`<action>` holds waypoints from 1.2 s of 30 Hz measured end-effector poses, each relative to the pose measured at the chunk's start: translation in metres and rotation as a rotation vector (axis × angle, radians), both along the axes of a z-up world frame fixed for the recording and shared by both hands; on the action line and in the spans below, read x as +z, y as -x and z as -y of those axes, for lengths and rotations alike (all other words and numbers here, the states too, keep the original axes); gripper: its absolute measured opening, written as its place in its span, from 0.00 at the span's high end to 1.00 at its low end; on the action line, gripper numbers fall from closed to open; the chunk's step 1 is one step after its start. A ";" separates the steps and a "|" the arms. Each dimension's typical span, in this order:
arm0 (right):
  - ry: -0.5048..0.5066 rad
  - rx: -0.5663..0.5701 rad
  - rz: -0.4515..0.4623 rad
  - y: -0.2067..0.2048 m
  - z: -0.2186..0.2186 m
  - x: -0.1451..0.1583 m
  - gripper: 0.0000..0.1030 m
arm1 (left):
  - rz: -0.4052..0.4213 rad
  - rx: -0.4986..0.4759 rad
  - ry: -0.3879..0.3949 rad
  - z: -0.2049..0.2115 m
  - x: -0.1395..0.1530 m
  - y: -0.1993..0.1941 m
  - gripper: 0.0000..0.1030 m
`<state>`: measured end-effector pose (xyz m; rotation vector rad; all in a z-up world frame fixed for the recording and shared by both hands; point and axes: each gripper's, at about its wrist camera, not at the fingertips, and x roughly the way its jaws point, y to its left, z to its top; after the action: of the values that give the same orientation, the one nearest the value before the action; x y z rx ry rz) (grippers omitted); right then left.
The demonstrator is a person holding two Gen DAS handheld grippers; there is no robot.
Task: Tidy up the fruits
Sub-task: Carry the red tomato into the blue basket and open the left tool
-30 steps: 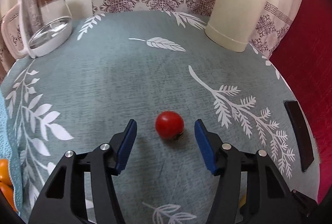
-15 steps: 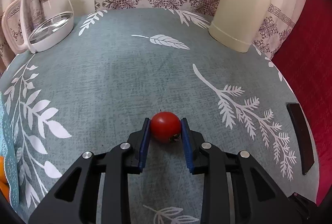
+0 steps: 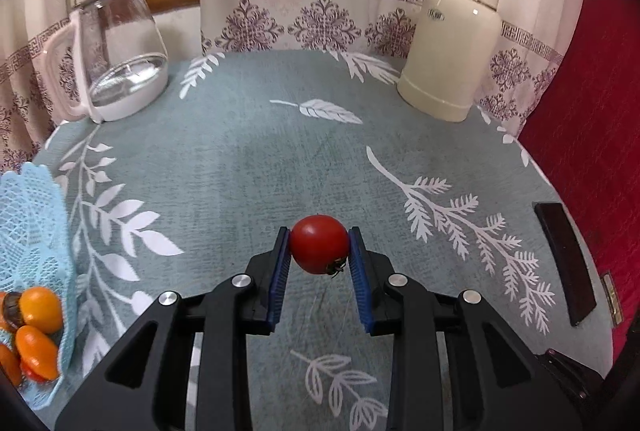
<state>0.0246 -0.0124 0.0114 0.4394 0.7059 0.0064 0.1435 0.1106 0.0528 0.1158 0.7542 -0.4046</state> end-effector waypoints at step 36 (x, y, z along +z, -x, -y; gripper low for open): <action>-0.007 -0.003 0.026 0.005 0.002 0.003 0.72 | 0.108 0.308 0.052 -0.148 0.045 0.043 0.71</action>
<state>0.0192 -0.0147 0.0147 0.4466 0.6794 0.0114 0.1001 0.2583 0.0978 -0.0274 0.6416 -0.1235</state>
